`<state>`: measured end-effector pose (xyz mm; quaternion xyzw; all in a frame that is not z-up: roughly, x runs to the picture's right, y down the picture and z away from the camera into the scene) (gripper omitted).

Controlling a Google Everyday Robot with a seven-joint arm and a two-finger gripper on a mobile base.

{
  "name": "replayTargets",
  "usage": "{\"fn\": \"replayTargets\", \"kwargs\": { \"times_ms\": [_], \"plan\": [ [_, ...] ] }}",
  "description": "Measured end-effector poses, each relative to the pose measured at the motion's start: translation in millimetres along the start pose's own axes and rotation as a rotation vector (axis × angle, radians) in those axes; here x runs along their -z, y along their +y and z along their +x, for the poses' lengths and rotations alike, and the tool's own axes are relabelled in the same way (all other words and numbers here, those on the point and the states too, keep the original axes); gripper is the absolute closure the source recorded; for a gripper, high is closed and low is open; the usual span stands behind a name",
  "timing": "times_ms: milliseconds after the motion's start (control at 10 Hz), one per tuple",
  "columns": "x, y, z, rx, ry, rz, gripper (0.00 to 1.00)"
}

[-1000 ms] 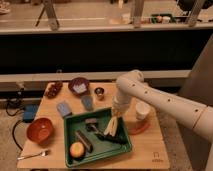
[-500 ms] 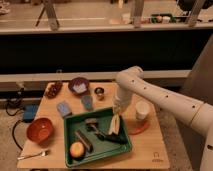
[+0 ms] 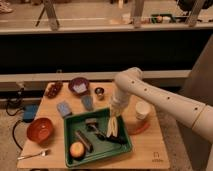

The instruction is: Place banana in tray

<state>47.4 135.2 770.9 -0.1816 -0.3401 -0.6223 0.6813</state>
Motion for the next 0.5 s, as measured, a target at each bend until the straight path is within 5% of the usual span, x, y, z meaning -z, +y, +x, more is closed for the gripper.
{"fn": "replayTargets", "kwargs": {
  "times_ms": [200, 400, 500],
  "plan": [
    [-2, -4, 2, -0.023, 0.008, 0.002, 0.20],
    [0, 2, 11, -0.175, 0.027, 0.024, 0.20],
    [5, 8, 18, -0.288, 0.031, 0.072, 0.20]
  ]
}}
